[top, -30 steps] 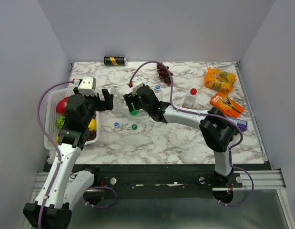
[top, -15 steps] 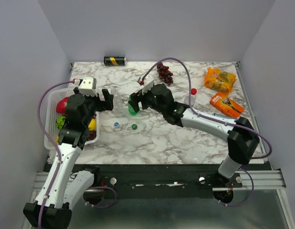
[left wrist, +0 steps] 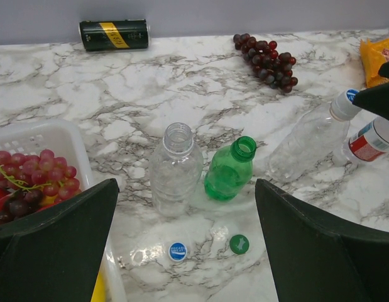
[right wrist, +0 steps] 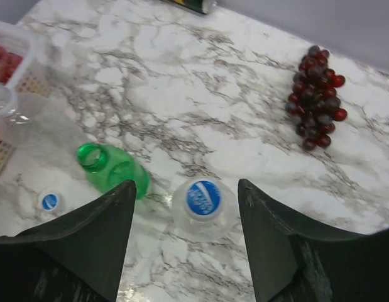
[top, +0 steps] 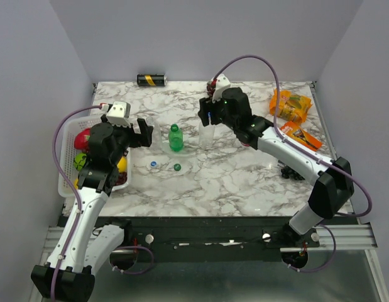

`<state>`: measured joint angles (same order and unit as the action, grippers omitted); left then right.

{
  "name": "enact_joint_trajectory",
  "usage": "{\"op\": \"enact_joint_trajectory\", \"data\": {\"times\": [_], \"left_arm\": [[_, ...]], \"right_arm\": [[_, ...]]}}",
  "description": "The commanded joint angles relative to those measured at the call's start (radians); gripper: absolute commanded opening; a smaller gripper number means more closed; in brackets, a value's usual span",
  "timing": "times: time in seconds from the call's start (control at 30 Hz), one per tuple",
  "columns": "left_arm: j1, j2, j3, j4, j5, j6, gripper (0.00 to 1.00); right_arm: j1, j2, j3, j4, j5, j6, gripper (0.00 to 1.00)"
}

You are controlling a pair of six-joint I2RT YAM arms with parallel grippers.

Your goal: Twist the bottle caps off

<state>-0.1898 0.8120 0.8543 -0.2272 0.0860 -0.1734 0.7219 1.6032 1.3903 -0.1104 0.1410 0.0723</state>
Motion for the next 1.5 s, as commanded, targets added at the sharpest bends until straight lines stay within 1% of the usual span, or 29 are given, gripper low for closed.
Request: {"op": "enact_joint_trajectory", "data": {"times": [0.0,0.13,0.3,0.4,0.43,0.5,0.53,0.6,0.63,0.73,0.83,0.87,0.97,1.03,1.07,1.13,1.23,1.33,1.4,1.47], "left_arm": [[0.004,-0.001,0.015,0.003,0.073,-0.008,0.99],[0.003,-0.002,0.014,0.009,0.1,-0.008,0.99],[0.003,-0.001,0.015,0.006,0.098,-0.009,0.99],[0.003,0.001,0.015,0.005,0.095,-0.009,0.99],[0.003,0.001,0.015,0.005,0.097,-0.009,0.99],[0.003,0.001,0.012,0.008,0.101,-0.006,0.99],[0.0,0.001,0.009,0.009,0.106,-0.006,0.99],[-0.008,0.003,0.006,0.015,0.119,0.0,0.99],[-0.014,0.004,0.006,0.015,0.126,0.003,0.99],[-0.056,0.003,0.003,0.02,0.162,0.025,0.99],[-0.105,-0.004,-0.001,0.032,0.201,0.048,0.99],[-0.12,-0.007,-0.001,0.034,0.208,0.052,0.99],[-0.181,-0.023,-0.008,0.046,0.239,0.086,0.99],[-0.246,-0.03,-0.027,0.064,0.265,0.116,0.99],[-0.264,-0.025,-0.037,0.09,0.314,0.123,0.99],[-0.324,-0.01,-0.049,0.11,0.365,0.135,0.99],[-0.385,0.036,-0.066,0.146,0.455,0.144,0.99],[-0.425,0.081,-0.08,0.178,0.482,0.146,0.99],[-0.467,0.105,-0.083,0.175,0.463,0.167,0.99],[-0.506,0.116,-0.092,0.17,0.434,0.167,0.99]], "right_arm": [[-0.053,0.053,0.039,-0.101,0.019,0.02,0.73],[-0.07,0.093,0.049,-0.1,-0.021,0.027,0.73],[-0.07,0.116,0.067,-0.098,-0.076,0.035,0.7],[-0.07,0.141,0.073,-0.097,-0.077,0.037,0.66],[-0.07,0.147,0.075,-0.098,-0.073,0.035,0.61],[-0.07,0.153,0.073,-0.098,-0.067,0.035,0.55],[-0.07,0.153,0.072,-0.097,-0.067,0.034,0.47],[-0.07,0.15,0.07,-0.098,-0.075,0.029,0.39],[-0.07,0.141,0.073,-0.106,-0.078,0.029,0.31],[-0.07,0.086,0.088,-0.159,-0.103,0.035,0.23],[-0.07,0.014,0.063,-0.202,-0.136,0.047,0.21],[-0.068,-0.044,0.046,-0.209,-0.193,0.049,0.21],[-0.068,-0.158,-0.008,-0.239,-0.26,0.067,0.2],[-0.068,-0.201,-0.04,-0.253,-0.306,0.08,0.2],[-0.068,-0.225,-0.054,-0.256,-0.361,0.084,0.2],[-0.068,-0.287,-0.1,-0.255,-0.417,0.101,0.2],[-0.068,-0.354,-0.143,-0.253,-0.504,0.126,0.2],[-0.067,-0.409,-0.198,-0.238,-0.589,0.142,0.19],[-0.068,-0.433,-0.232,-0.221,-0.653,0.15,0.19],[-0.068,-0.453,-0.249,-0.207,-0.682,0.153,0.19]]}}
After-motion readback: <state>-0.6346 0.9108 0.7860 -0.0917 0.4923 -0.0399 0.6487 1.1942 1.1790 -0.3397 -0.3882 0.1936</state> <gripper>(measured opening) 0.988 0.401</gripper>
